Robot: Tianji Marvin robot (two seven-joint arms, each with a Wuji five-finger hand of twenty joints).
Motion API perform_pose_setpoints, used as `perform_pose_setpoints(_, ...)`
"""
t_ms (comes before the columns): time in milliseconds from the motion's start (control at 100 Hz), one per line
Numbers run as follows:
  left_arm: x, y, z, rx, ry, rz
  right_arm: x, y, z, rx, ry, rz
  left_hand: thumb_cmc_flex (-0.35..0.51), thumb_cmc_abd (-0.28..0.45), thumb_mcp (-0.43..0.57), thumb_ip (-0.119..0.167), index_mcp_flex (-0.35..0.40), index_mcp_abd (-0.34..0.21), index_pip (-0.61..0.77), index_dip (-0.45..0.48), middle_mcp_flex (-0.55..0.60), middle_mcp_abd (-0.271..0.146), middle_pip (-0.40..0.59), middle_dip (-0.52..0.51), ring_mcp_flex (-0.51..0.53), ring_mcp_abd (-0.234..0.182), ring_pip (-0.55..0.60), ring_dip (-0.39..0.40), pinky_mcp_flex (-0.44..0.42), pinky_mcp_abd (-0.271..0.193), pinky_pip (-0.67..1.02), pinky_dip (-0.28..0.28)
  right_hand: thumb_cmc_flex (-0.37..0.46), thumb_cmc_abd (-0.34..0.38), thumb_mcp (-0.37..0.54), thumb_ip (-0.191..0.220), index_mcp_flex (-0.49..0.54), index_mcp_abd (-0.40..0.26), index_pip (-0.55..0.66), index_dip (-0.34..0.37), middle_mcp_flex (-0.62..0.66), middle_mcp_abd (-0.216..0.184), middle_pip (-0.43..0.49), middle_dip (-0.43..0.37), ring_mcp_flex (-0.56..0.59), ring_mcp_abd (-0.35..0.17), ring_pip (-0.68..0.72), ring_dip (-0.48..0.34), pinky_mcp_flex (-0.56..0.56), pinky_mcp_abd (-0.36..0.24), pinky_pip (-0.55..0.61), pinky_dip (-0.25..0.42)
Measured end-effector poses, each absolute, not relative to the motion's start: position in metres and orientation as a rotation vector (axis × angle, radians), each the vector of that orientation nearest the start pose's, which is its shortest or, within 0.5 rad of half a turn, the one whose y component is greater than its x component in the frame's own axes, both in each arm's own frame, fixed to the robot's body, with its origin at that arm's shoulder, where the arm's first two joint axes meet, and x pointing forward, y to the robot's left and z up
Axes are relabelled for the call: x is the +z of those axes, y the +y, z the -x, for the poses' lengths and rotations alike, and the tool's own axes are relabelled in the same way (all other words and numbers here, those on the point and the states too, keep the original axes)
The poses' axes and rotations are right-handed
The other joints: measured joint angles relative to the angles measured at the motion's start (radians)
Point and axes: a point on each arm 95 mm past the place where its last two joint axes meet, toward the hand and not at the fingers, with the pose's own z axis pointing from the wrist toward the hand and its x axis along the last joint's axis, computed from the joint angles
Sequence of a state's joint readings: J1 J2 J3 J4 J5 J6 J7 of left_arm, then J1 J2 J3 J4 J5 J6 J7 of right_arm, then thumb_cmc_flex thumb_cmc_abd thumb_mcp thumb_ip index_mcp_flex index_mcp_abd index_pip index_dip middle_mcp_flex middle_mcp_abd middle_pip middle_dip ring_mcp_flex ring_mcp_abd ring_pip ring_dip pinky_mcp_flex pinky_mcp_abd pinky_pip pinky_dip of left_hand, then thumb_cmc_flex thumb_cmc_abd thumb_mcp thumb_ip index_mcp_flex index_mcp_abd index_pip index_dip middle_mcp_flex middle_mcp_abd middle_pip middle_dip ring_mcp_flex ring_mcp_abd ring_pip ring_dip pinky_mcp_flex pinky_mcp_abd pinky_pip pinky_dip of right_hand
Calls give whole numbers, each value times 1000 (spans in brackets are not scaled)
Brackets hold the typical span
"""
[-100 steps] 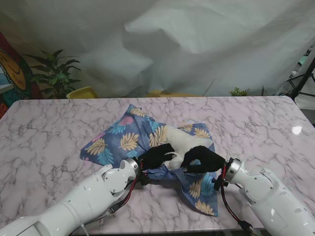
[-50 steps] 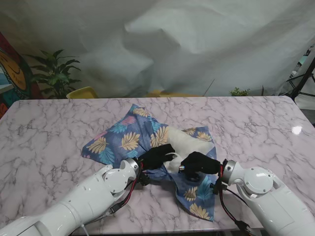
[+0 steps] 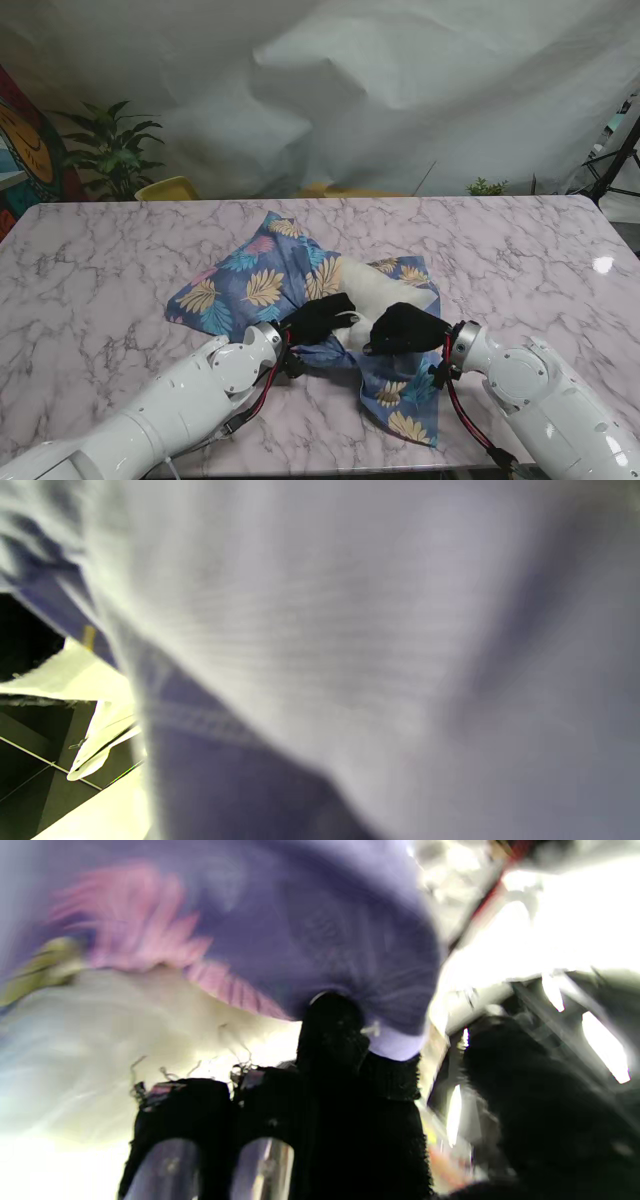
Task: Put a pillowcase on a pillow
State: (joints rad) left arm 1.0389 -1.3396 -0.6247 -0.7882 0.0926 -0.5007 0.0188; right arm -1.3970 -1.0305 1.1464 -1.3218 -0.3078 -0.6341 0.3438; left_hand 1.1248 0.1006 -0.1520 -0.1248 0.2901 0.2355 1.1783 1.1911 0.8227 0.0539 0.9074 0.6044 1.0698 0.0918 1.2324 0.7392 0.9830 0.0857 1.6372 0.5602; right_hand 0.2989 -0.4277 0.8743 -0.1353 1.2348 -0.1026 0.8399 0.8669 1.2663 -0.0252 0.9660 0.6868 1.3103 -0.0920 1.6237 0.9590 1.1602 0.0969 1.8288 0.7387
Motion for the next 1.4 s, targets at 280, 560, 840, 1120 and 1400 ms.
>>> perform_pose_setpoints(280, -417, -130, -460, -2155, 1604, 1831, -305, -31, -405, 1685, 2005, -960, 0, 0, 0, 0, 0, 0, 0, 0, 0, 0, -2, 0, 0, -1, -2, -2, 0, -4, -1, 0, 5, -1, 0, 5, -41, -51, -531, 3, 29, -59, -33, 14, 14, -44, 0, 0, 9, -38, 1, 5)
perform_pose_setpoints(560, -417, -132, -461, -2158, 1634, 1817, -290, -25, -402, 1664, 1864, -613, 0, 2, 10, 0, -1, 0, 0, 0, -1, 0, -3, 0, -1, -2, -8, -2, 0, -6, -3, -1, 5, -1, 1, 7, -34, -114, -595, -2, 48, -92, -33, 25, 15, -68, 0, 0, 11, -54, 3, -2)
perform_pose_setpoints(840, -414, -132, -458, -2112, 1768, 1572, -295, 3, -412, 1726, 1784, -516, -60, 6, 69, 26, -17, -50, 9, -182, -39, -25, -58, 0, -39, -47, -1, 22, -25, -59, -3, -1, 5, -1, 1, 7, 15, -125, -257, -4, 49, -103, -33, 36, 15, -78, 0, 0, 11, -66, 4, -8)
perform_pose_setpoints(1120, -405, -123, -446, -2029, 1951, 1391, -300, 17, -427, 1774, 1801, -530, -216, 52, 124, 65, -17, -99, -535, -756, -478, -28, -248, 25, -443, -61, 14, 128, -385, -161, 1, 90, -9, -3, 13, 7, 26, -126, -18, -4, 51, -103, -33, 36, 15, -78, 0, 0, 11, -68, 4, -8)
perform_pose_setpoints(1400, -406, -131, -441, -1960, 1952, 1270, -301, 17, -427, 1831, 1775, -541, -204, 168, 109, 66, 6, -121, -633, -821, -569, -28, -310, 31, -547, -70, -18, 190, -480, -189, -1, 128, -9, -3, 14, 7, 27, -127, 35, -16, 51, -103, -33, 36, 15, -78, 0, 0, 11, -68, 4, -10)
